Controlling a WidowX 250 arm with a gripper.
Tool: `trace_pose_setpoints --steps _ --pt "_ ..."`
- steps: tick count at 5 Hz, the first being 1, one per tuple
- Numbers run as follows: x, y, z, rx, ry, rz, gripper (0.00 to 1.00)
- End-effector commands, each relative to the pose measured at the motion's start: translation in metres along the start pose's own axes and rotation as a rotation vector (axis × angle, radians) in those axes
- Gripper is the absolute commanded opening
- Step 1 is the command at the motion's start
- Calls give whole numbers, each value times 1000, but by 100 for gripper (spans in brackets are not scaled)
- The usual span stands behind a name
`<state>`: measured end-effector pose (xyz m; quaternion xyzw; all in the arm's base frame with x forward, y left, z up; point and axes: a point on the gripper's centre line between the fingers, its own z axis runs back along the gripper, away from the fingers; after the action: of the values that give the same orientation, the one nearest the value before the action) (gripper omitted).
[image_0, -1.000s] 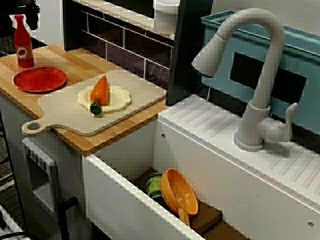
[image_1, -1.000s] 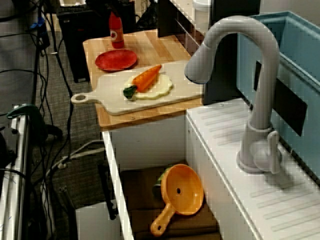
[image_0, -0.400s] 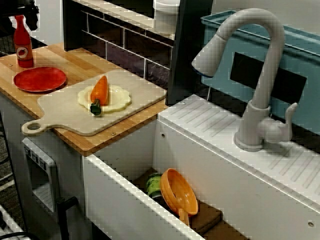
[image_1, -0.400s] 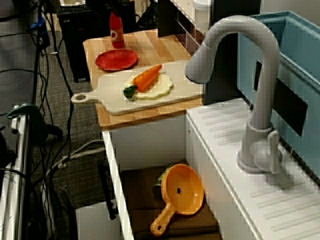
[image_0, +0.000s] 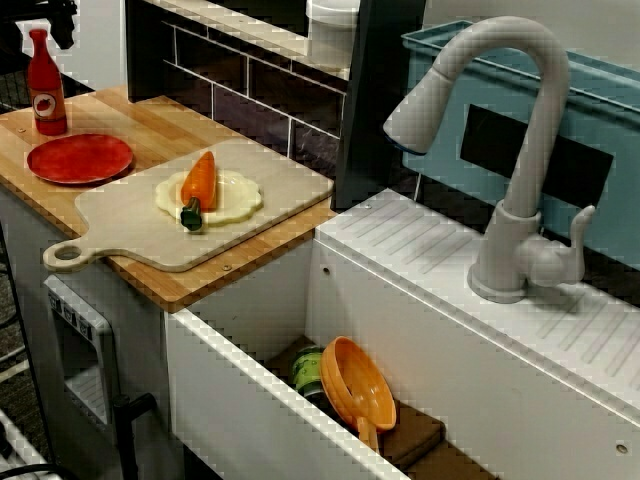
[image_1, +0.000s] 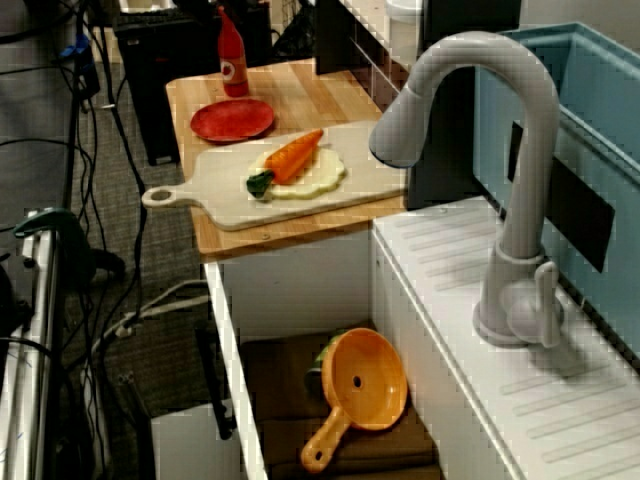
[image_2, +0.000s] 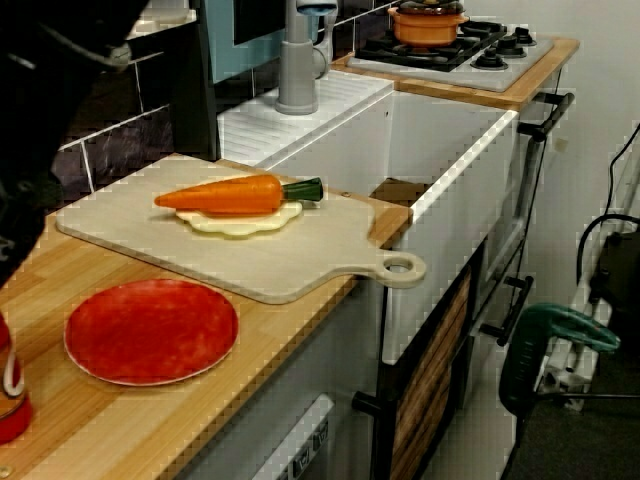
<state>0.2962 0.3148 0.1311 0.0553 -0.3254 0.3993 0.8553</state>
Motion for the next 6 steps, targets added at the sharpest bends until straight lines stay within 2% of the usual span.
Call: trace_pose_setpoints --steps 1,4,5,6 --pt "25 -2 12 13 -99 -8 100" --pt "29 -3 -2 35 -108 -5 100" --pt "27 -3 -3 39 -101 -13 95" --pt "27 -4 -3 36 -87 -11 0"
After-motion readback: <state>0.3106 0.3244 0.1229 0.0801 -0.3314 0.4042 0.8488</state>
